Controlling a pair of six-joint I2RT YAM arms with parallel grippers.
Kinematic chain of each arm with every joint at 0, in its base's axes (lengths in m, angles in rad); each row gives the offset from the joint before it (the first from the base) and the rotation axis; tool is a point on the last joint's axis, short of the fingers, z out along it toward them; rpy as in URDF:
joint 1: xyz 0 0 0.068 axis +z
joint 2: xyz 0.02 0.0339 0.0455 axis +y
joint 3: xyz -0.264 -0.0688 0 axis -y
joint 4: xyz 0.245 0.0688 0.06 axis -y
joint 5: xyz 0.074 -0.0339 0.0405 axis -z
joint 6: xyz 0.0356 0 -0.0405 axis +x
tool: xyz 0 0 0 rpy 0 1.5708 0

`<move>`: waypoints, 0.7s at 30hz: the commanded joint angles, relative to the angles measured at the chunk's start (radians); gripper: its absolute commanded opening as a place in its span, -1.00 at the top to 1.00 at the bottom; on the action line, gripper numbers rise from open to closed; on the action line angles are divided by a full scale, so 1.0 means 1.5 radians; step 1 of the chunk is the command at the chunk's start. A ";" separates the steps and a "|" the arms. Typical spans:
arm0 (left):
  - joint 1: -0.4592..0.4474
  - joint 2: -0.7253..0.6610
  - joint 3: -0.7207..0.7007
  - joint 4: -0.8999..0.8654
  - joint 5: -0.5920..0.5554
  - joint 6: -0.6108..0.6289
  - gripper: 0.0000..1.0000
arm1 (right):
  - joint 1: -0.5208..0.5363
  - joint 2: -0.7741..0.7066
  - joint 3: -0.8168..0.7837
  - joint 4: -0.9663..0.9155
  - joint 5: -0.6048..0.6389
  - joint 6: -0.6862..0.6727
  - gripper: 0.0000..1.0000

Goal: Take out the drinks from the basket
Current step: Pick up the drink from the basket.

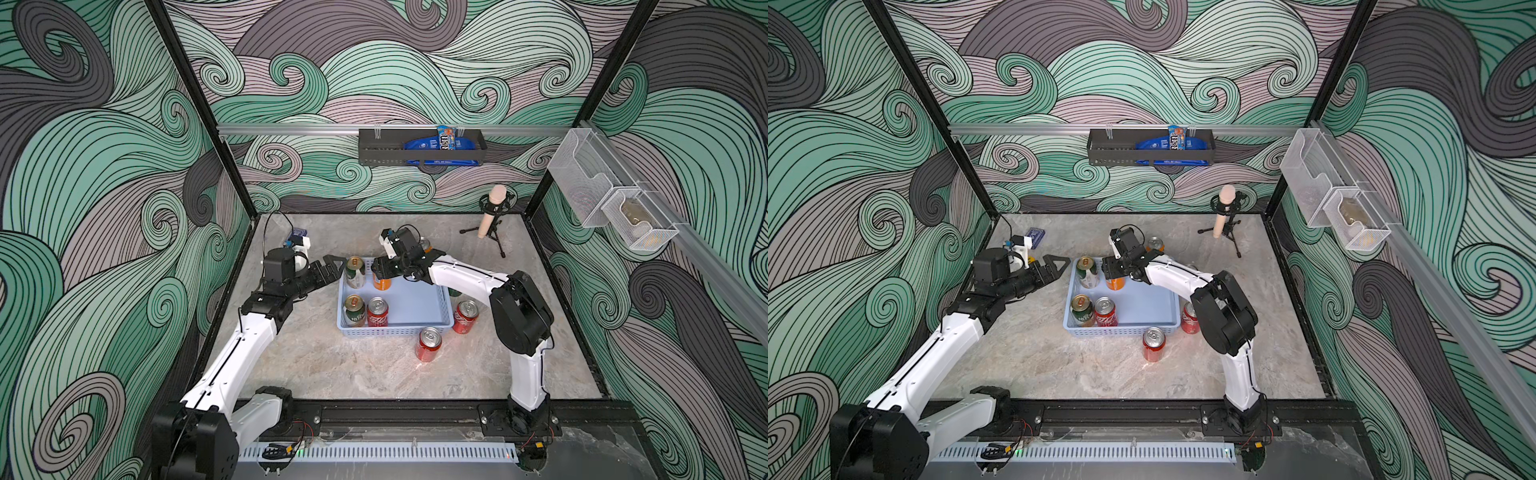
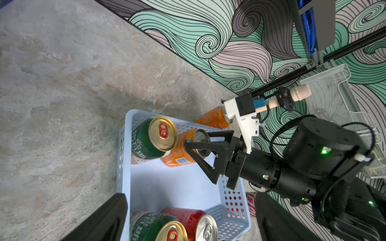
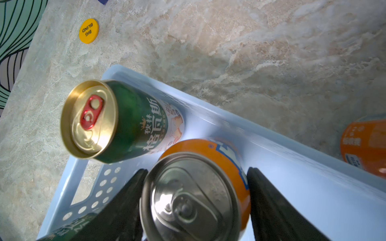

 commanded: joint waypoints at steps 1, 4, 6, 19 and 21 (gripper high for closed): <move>-0.002 -0.013 0.035 -0.010 -0.019 0.001 -0.96 | 0.000 -0.058 0.008 0.032 0.007 -0.007 -0.05; -0.002 -0.022 0.034 0.015 -0.036 0.000 -0.96 | 0.000 -0.071 0.008 0.031 0.011 -0.008 -0.05; -0.002 -0.023 0.043 0.014 -0.041 0.004 -0.96 | -0.001 -0.077 0.008 0.031 0.012 -0.011 -0.04; -0.002 -0.007 0.066 0.012 -0.032 0.006 -0.96 | -0.023 -0.084 0.046 0.030 0.009 -0.026 -0.03; -0.002 -0.006 0.072 0.015 -0.033 0.008 -0.96 | -0.029 -0.082 0.053 0.029 0.004 -0.028 -0.03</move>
